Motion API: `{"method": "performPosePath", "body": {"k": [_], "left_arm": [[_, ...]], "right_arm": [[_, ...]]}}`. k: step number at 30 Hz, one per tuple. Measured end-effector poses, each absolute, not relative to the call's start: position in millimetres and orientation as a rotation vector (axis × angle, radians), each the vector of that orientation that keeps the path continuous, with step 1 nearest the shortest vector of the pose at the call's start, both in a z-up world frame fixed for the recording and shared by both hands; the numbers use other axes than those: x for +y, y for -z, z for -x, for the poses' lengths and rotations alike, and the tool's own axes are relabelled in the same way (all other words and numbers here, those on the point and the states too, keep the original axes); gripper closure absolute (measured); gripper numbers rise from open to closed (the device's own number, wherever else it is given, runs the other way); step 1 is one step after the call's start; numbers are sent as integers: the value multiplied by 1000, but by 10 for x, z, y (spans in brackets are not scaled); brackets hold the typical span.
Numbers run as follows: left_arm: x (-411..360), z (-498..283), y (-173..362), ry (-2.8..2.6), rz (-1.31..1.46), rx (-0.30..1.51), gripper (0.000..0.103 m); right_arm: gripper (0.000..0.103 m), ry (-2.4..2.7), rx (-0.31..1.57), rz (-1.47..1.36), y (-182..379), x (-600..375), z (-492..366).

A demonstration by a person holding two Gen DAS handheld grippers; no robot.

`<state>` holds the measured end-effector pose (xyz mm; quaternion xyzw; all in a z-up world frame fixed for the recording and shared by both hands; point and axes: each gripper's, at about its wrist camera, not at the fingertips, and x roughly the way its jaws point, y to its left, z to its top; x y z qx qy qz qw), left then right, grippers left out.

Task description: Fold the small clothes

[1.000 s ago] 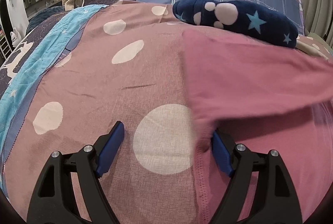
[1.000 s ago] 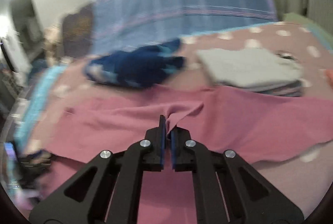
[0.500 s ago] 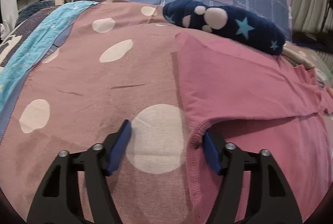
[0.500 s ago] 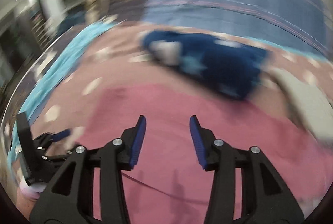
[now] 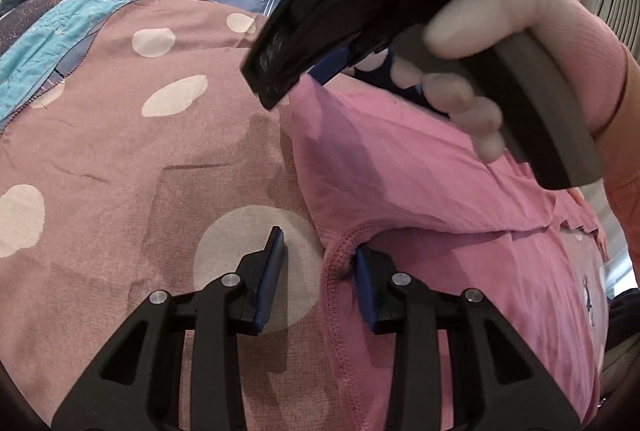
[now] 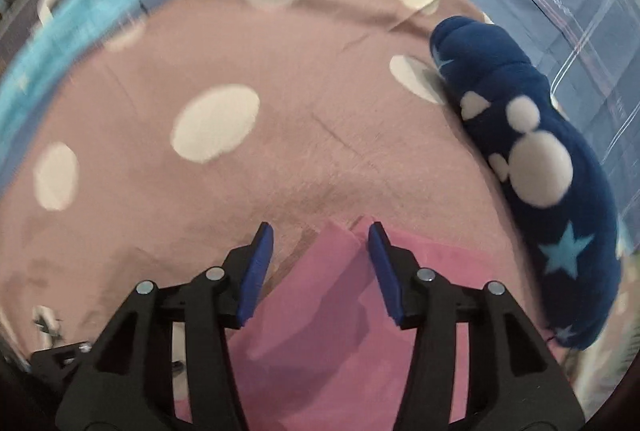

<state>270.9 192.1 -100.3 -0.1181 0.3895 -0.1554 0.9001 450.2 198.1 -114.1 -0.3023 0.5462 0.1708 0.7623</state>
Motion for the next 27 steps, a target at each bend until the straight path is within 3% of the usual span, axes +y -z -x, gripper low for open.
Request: {"method": "performPosePath", "body": {"k": [1, 8, 9, 11, 12, 19, 27], "left_arm": [[1936, -2706, 1005, 326, 253, 805, 67], [2056, -2687, 1024, 288, 313, 815, 72], [2070, -2687, 1033, 281, 316, 824, 72], [2068, -2679, 1030, 271, 307, 829, 72], [2057, -2666, 1022, 261, 292, 830, 72], [1977, -2567, 985, 243, 220, 834, 74], [1945, -2544, 1000, 245, 152, 841, 75]], "right_arm": [[100, -364, 1176, 680, 1149, 2031, -4492], [103, -755, 878, 215, 679, 1734, -4366], [100, -697, 895, 191, 737, 1667, -4442], [74, -597, 926, 190, 809, 1566, -4527], [72, -562, 923, 183, 812, 1491, -4543], [72, -435, 877, 152, 720, 537, -4037], [72, -186, 864, -5, 908, -1373, -2878]]}}
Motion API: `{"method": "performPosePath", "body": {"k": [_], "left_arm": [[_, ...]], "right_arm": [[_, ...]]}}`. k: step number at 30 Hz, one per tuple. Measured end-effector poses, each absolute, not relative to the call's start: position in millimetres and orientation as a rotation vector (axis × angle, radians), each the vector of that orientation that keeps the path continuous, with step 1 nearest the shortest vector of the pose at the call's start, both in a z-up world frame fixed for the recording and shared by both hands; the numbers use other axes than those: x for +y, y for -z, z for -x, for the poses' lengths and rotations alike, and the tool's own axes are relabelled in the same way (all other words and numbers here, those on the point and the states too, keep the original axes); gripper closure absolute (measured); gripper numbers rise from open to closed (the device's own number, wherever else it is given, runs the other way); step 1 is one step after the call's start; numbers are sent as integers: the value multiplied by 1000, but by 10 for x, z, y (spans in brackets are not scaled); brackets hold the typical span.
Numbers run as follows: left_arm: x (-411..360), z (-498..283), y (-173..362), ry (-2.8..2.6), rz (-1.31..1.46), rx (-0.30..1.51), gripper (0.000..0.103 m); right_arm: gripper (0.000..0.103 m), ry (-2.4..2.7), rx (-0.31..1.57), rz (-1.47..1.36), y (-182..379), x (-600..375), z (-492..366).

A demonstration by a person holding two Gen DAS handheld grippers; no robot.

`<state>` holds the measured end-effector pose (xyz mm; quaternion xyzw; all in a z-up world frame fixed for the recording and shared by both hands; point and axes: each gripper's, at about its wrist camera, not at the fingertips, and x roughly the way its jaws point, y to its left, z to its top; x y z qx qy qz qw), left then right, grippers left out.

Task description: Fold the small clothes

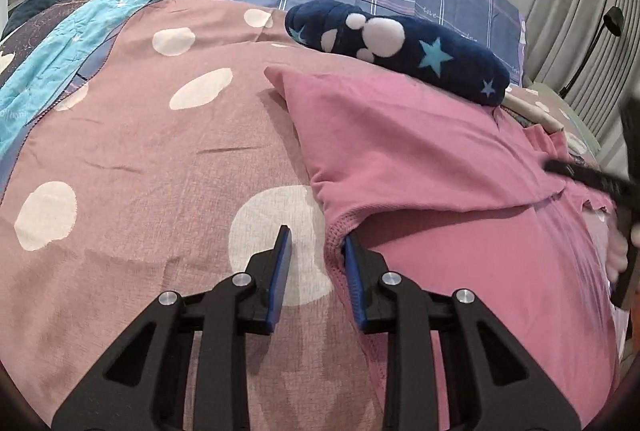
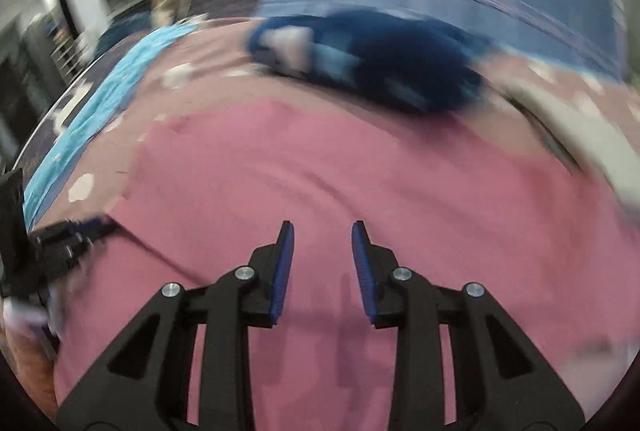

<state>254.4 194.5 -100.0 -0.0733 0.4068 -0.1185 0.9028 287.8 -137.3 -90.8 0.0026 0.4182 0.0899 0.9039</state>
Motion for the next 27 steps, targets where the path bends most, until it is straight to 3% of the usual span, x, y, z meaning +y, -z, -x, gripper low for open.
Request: {"method": "performPosePath", "body": {"k": [7, 11, 12, 14, 18, 21, 23, 27], "left_arm": [[1819, -2552, 993, 191, 71, 850, 72], [1701, -2531, 972, 127, -25, 843, 72], [1675, -2523, 970, 106, -49, 841, 71], [1639, -2520, 974, 73, -86, 841, 69], [1646, -2500, 963, 23, -106, 839, 66], [1619, -2481, 956, -4, -119, 847, 65], [1606, -2475, 943, -20, -124, 860, 66], [1631, -2407, 810, -18, -68, 898, 67]], "right_arm": [[71, -89, 860, -352, 1087, -2573, -2661], [52, -135, 885, -332, 1165, -2486, -2879], [53, -133, 883, -325, 1180, -2461, -2945], [99, -86, 863, -284, 1168, -2418, -3015], [99, -96, 751, -298, 859, -2451, -2762], [97, -89, 817, -226, 926, -2452, -2679], [88, -94, 901, -238, 1131, -2496, -2680], [80, -133, 793, -276, 1160, -2654, -2508]]}}
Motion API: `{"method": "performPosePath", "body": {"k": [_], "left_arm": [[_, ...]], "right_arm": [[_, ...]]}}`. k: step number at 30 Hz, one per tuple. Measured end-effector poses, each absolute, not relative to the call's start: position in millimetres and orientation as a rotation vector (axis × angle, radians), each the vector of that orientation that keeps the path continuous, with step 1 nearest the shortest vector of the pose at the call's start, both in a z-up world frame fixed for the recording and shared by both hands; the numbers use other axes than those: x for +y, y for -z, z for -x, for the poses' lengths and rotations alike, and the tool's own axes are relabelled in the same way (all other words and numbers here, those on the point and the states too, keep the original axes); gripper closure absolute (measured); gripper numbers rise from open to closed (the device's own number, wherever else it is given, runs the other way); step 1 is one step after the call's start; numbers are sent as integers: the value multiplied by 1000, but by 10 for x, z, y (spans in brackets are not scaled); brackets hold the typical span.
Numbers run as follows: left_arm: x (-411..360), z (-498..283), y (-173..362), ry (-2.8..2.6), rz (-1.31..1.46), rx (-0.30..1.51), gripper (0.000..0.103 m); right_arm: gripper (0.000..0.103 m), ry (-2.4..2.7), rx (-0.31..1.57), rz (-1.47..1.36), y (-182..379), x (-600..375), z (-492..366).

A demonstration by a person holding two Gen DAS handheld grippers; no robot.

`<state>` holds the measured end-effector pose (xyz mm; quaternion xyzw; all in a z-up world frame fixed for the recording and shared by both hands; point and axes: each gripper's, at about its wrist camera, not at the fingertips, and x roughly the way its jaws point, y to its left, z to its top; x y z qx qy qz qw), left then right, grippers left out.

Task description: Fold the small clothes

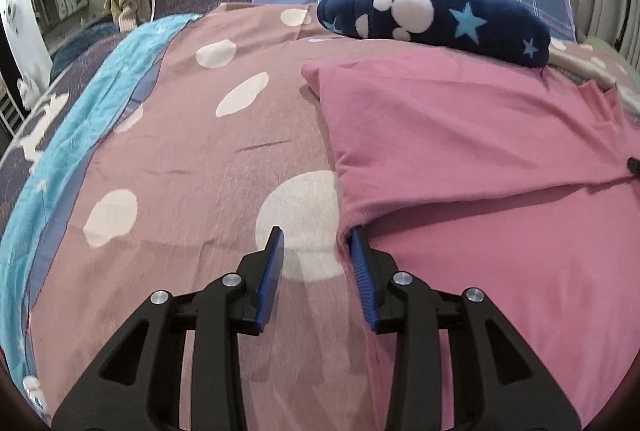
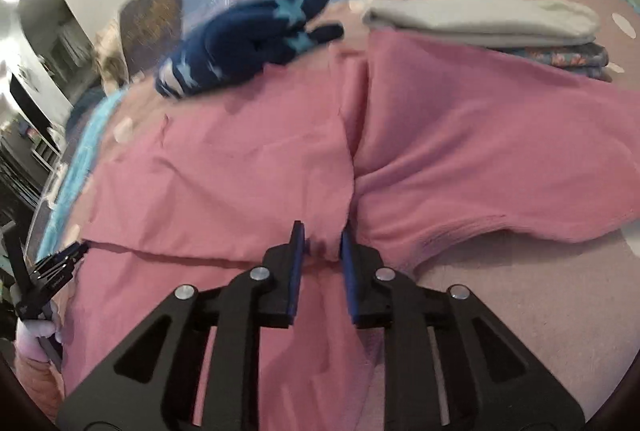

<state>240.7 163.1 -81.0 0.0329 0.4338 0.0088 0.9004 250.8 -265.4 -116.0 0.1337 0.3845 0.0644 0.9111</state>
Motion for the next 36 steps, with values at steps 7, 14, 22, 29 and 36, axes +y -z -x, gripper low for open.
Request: {"method": "performPosePath", "body": {"k": [7, 14, 22, 29, 36], "left_arm": [[1388, -2283, 165, 143, 57, 740, 67], [817, -3133, 1009, 136, 19, 917, 58], [764, -3093, 987, 132, -9, 887, 51], [686, -3068, 993, 119, -67, 880, 46], [725, -3075, 986, 145, -38, 878, 35]], "right_arm": [[73, -352, 657, -264, 881, -2528, -2366], [78, -326, 834, -366, 1310, -2561, -2574], [65, -16, 585, -472, 660, -3743, -1833], [58, 266, 513, -930, 891, -5389, -923], [51, 303, 491, -1138, 1061, -5737, -1361]]}}
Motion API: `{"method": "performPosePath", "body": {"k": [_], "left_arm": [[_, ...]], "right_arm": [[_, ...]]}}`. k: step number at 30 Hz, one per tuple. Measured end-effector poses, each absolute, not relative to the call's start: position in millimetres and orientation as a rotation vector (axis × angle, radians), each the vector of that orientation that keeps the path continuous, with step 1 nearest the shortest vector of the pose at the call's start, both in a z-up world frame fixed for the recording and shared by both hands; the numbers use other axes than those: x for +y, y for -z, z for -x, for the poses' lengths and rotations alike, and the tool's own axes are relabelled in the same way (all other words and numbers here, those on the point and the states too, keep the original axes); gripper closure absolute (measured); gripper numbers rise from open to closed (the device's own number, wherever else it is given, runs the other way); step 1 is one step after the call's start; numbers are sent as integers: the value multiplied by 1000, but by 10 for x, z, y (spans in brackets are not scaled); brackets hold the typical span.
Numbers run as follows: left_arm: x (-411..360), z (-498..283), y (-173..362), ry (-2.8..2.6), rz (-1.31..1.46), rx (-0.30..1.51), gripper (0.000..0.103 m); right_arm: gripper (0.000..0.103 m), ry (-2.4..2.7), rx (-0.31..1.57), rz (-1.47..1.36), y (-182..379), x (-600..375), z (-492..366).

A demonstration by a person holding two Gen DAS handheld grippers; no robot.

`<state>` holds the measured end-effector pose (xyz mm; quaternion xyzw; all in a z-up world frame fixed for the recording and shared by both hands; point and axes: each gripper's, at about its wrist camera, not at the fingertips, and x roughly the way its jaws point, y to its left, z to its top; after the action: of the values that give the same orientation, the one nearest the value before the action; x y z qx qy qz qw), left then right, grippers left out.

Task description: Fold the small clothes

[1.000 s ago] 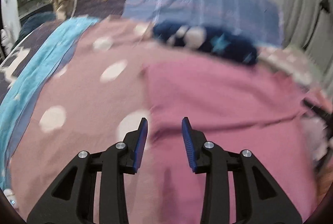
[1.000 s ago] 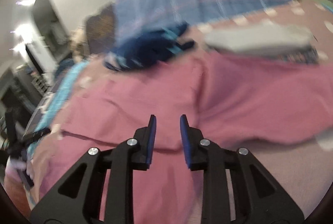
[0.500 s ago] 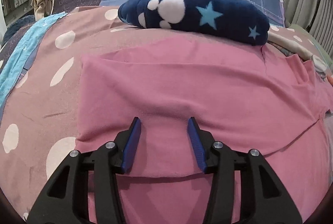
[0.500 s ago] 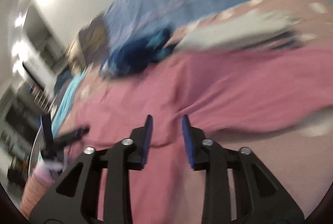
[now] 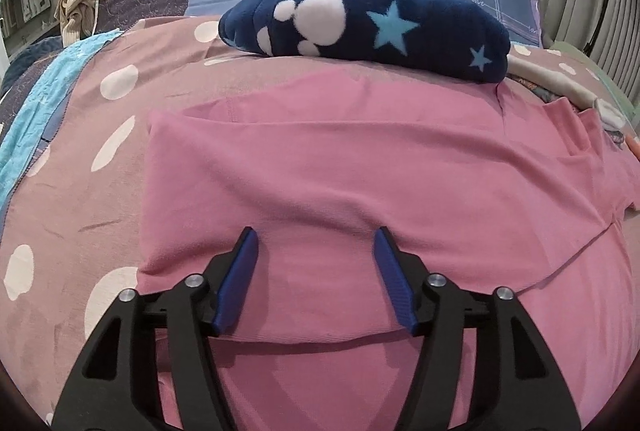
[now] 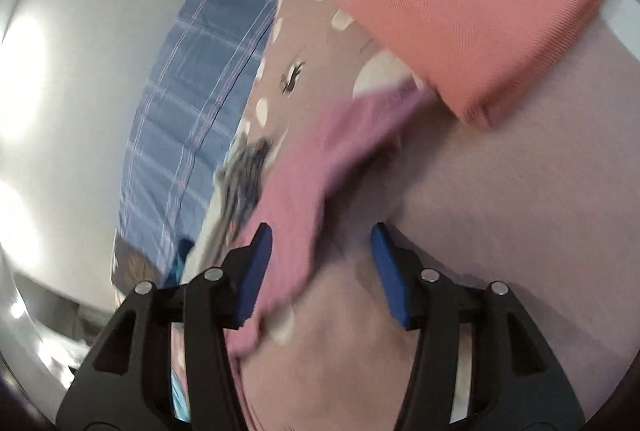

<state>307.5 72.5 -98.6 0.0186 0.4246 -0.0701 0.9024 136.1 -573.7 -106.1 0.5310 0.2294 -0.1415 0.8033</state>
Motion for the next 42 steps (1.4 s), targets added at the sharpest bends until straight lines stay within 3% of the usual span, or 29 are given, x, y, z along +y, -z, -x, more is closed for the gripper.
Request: {"method": "performPosePath", "body": {"k": [1, 2, 4, 8, 13, 19, 24, 26, 28, 29, 31, 34, 41, 42], "left_arm": [[711, -3073, 990, 144, -45, 880, 31], [697, -3075, 994, 140, -54, 881, 29], [674, -3076, 999, 110, -76, 882, 15], [701, -3094, 1008, 97, -66, 890, 9], [708, -3091, 1006, 106, -60, 891, 7], [804, -3073, 985, 149, 11, 880, 7], [904, -3066, 970, 204, 92, 867, 7], [916, -3069, 965, 215, 109, 865, 7], [937, -3051, 942, 235, 131, 851, 7], [953, -3031, 923, 248, 145, 841, 9], [1000, -2969, 843, 337, 247, 820, 24], [908, -2947, 735, 511, 365, 820, 38], [-27, -3183, 761, 631, 178, 954, 39], [-101, -3204, 802, 636, 162, 969, 54]], "right_arm": [[59, 337, 479, -1149, 1027, -5800, -1421], [82, 365, 478, -1145, 986, -5852, -1462], [95, 405, 480, -1110, 864, -5808, -1572], [95, 236, 402, -876, 275, -5100, -1825], [95, -175, 405, -499, -218, -3253, -2176], [93, -404, 651, -251, 592, -1733, -2584], [88, -440, 834, -178, 1210, -1493, -2536], [79, -448, 849, -170, 1253, -1476, -2459], [78, -440, 833, -177, 1226, -1530, -2384], [77, -437, 826, -188, 1213, -1541, -2411], [75, -425, 813, -229, 1229, -1644, -2435], [74, -417, 830, -314, 1294, -1789, -2479], [69, -418, 801, -350, 1213, -1908, -2361], [69, -412, 801, -343, 1207, -1910, -2346]]}}
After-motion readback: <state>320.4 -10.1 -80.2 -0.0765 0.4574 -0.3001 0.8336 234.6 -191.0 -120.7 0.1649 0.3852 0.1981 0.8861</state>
